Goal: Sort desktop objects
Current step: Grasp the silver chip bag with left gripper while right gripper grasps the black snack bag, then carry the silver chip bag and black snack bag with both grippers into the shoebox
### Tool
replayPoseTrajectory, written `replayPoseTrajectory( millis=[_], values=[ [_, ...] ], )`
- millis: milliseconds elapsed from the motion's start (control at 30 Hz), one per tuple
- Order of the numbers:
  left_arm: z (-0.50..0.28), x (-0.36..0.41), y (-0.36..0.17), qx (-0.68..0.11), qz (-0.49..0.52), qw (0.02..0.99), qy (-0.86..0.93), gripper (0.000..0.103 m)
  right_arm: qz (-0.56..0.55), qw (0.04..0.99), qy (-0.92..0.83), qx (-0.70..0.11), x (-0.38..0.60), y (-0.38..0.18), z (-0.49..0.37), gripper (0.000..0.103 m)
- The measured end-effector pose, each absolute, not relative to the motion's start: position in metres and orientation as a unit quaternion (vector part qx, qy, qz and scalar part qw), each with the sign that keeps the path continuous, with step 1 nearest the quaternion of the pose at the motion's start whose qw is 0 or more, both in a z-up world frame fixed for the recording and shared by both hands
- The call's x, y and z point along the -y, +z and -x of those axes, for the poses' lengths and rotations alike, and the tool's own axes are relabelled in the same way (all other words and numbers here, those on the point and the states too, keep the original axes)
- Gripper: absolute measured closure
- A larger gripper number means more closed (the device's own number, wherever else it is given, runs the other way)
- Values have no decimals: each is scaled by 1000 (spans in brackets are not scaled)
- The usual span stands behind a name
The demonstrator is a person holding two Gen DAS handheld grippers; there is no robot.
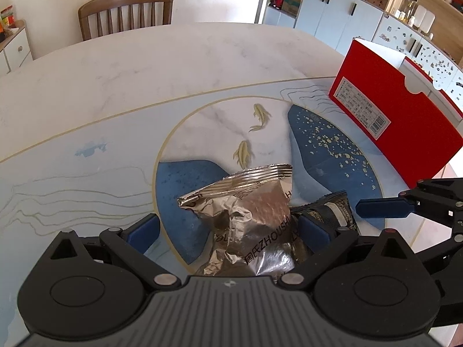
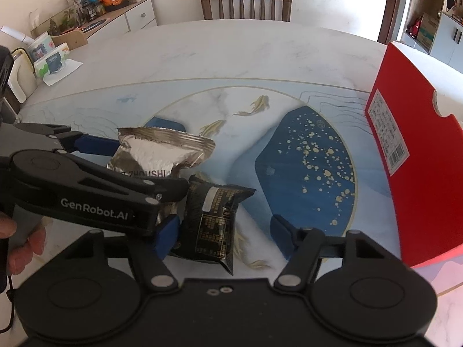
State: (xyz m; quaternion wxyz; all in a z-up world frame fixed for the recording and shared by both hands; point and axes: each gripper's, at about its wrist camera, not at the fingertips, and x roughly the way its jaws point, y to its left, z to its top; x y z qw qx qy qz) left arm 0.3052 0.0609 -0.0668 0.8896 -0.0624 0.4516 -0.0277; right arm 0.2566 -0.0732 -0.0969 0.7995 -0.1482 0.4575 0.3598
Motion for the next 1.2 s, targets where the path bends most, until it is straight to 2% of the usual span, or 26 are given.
replayPoseTrajectory(
  millis=[267, 433, 567, 933, 1200],
  values=[
    [-303, -68, -65, -440, 62, 896, -28, 16, 132, 796, 364, -465, 80, -98, -263, 43],
    [-299, -68, -64, -435, 61, 898, -26, 29, 123, 794, 370, -466, 83, -96, -265, 52],
    [-296, -67, -63, -434, 61, 899, -22, 35, 118, 791, 375, -468, 82, -95, -264, 64],
    [-291, -69, -59, -443, 77, 893, -23, 47, 114, 798, 358, -472, 93, -88, -262, 70],
    [-275, -74, -52, -453, 114, 884, -18, 48, 101, 798, 352, -478, 117, -72, -259, 70]
  ],
)
